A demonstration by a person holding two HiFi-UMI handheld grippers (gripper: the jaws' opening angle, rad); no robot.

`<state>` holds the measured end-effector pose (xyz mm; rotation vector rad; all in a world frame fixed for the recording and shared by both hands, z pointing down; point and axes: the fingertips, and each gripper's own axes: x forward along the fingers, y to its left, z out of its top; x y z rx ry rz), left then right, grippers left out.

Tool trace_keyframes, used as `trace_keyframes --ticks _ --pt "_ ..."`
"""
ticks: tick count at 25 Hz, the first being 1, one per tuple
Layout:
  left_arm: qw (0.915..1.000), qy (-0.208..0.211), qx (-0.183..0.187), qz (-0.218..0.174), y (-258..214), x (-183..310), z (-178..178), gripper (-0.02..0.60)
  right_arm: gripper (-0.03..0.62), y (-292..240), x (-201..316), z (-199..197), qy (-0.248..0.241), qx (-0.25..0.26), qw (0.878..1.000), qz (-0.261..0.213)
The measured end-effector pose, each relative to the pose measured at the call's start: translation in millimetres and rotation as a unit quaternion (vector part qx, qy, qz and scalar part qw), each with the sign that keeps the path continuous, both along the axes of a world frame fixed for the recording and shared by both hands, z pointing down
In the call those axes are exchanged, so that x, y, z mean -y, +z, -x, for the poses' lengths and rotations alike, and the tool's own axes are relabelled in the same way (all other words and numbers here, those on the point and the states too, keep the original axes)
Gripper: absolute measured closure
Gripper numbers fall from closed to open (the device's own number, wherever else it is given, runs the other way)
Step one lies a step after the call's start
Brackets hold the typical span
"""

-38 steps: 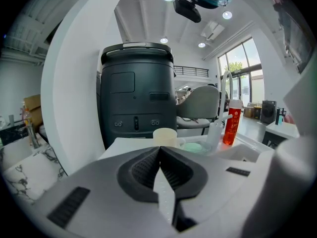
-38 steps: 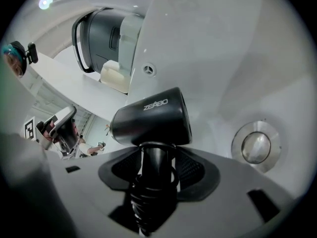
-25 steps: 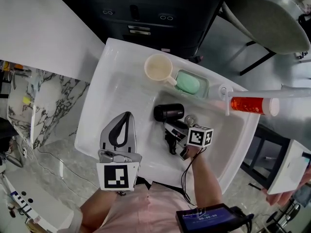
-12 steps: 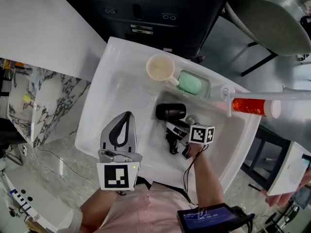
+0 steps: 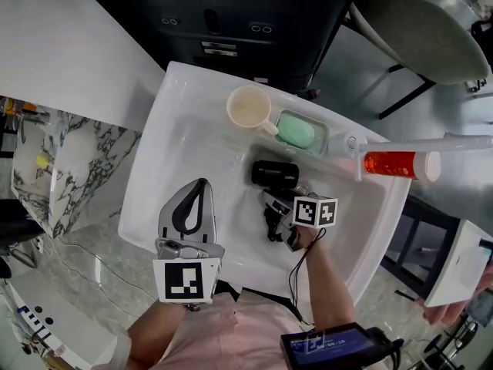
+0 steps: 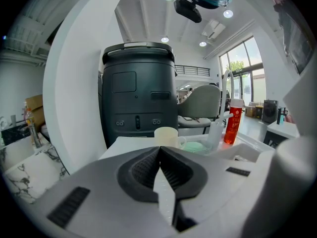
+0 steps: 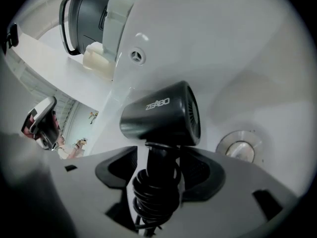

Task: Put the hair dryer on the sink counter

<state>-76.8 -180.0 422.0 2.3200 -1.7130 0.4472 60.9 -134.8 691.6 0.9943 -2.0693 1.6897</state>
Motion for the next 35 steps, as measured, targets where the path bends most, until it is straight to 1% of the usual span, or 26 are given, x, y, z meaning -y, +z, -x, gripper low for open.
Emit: trace_keyframes --ticks 5,11,12,15,19,23,26,28,29,30,31,32,33,34,35 --pt "1.0000 0.006 0.000 -0.001 -2.0 -3.1 -2.3 0.572 0.318 1.4 -0.5 -4.9 0.004 -0.026 1.000 -0.002" --pt "1.0000 0.007 -0.001 -0.005 -6.3 -5.3 -1.5 0.572 0.202 1.8 -1.4 -7.3 0.007 -0.101 0.995 0.010" --pt "0.9999 0.009 -0.001 -0.007 -7.5 -6.3 -1.7 0.572 0.197 2.2 -2.5 -10.7 0.012 -0.112 0.993 0.014" --pt "0.9998 0.014 -0.002 -0.011 -10.4 -9.3 -1.2 0.572 0.195 4.1 -5.2 -24.0 0.029 -0.140 0.989 0.022" --pt "0.9997 0.017 -0.006 -0.015 -15.2 -14.3 0.8 0.572 0.200 -2.2 -9.4 -36.9 0.053 -0.152 0.987 0.021" --pt "0.9992 0.024 -0.015 -0.030 -26.9 -19.3 0.7 0.572 0.201 -27.5 -16.4 -42.1 0.076 -0.159 0.984 -0.001" --pt "0.9979 0.037 -0.024 -0.046 -39.4 -24.8 -1.4 0.572 0.209 -58.4 -23.6 -47.2 0.104 -0.161 0.981 -0.033" --pt "0.9971 0.043 -0.030 -0.055 -49.9 -31.5 -1.6 0.572 0.232 -87.4 -32.1 -49.2 0.128 -0.160 0.977 -0.063" --pt "0.9966 0.048 -0.033 -0.059 -56.0 -35.5 -2.3 0.572 0.254 -105.3 -36.3 -50.0 0.141 -0.160 0.974 -0.082" --pt "0.9958 0.053 -0.035 -0.066 -62.8 -38.7 -3.8 0.572 0.280 -125.3 -38.9 -51.6 0.154 -0.163 0.969 -0.106" --pt "0.9946 0.061 -0.040 -0.074 -70.2 -40.5 -6.4 0.572 0.311 -147.2 -39.4 -54.4 0.168 -0.170 0.961 -0.136" --pt "0.9931 0.069 -0.046 -0.083 -78.6 -41.3 -10.0 0.572 0.371 -170.5 -38.3 -57.9 0.181 -0.182 0.952 -0.169" --pt "0.9912 0.077 -0.052 -0.094 -88.1 -42.2 -13.8 0.572 0.418 -194.1 -37.7 -61.2 0.193 -0.195 0.940 -0.201" --pt "0.9893 0.085 -0.057 -0.104 -98.7 -44.4 -17.3 0.572 0.445 -217.4 -38.9 -63.6 0.203 -0.209 0.928 -0.232" --pt "0.9872 0.093 -0.061 -0.114 -110.1 -47.8 -20.6 0.572 0.491 -240.1 -41.9 -65.6 0.212 -0.223 0.915 -0.260"
